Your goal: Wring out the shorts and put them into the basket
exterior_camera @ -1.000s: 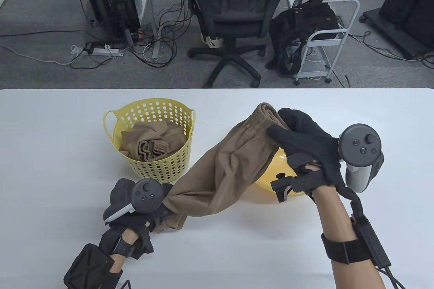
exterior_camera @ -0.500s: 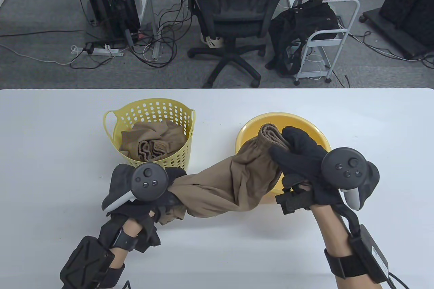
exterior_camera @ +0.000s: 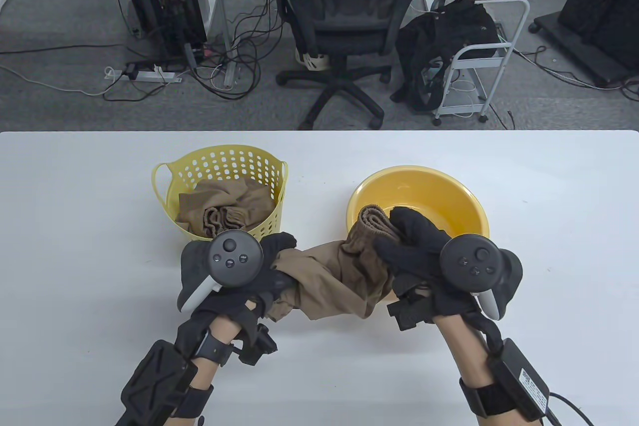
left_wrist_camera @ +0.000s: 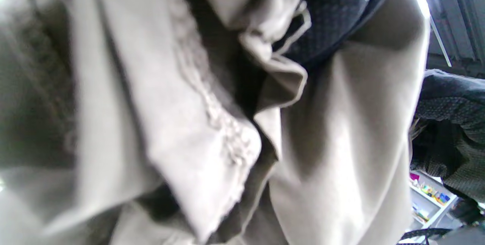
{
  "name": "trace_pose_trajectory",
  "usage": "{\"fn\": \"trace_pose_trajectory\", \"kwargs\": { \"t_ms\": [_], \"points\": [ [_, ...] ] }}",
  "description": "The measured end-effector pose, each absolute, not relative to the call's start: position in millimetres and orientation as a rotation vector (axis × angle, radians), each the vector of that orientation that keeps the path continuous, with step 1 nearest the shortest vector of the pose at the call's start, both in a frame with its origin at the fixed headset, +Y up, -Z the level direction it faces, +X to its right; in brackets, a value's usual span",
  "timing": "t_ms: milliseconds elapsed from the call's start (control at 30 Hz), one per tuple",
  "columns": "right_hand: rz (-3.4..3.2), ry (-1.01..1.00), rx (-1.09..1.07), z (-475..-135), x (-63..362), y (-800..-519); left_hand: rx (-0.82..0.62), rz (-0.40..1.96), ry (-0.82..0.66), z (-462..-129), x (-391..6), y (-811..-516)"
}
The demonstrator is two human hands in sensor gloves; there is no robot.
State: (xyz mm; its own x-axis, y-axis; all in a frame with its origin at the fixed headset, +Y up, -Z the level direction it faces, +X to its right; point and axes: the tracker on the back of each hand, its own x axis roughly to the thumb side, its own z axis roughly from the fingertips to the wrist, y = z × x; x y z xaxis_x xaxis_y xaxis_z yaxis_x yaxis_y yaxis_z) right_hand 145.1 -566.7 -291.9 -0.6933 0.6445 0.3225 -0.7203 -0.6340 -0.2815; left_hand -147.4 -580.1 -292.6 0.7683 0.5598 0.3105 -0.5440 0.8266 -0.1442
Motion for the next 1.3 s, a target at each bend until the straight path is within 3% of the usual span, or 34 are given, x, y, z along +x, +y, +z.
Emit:
{"fn": "trace_pose_trajectory", "kwargs": {
  "t_ms": [833,1067,1300],
  "points": [
    [2.241,-0.394,0.321,-293,92,-582,-0.049,0.987,-0.292,-295,-141,-614],
    [2.167,-0.363,0.286,-295,85,-588,-0.124,1.225,-0.445,-294,-141,-626],
    [2.082,-0.264,0.299,-297,81,-591,-0.124,1.247,-0.584,-292,-138,-627]
  ]
}}
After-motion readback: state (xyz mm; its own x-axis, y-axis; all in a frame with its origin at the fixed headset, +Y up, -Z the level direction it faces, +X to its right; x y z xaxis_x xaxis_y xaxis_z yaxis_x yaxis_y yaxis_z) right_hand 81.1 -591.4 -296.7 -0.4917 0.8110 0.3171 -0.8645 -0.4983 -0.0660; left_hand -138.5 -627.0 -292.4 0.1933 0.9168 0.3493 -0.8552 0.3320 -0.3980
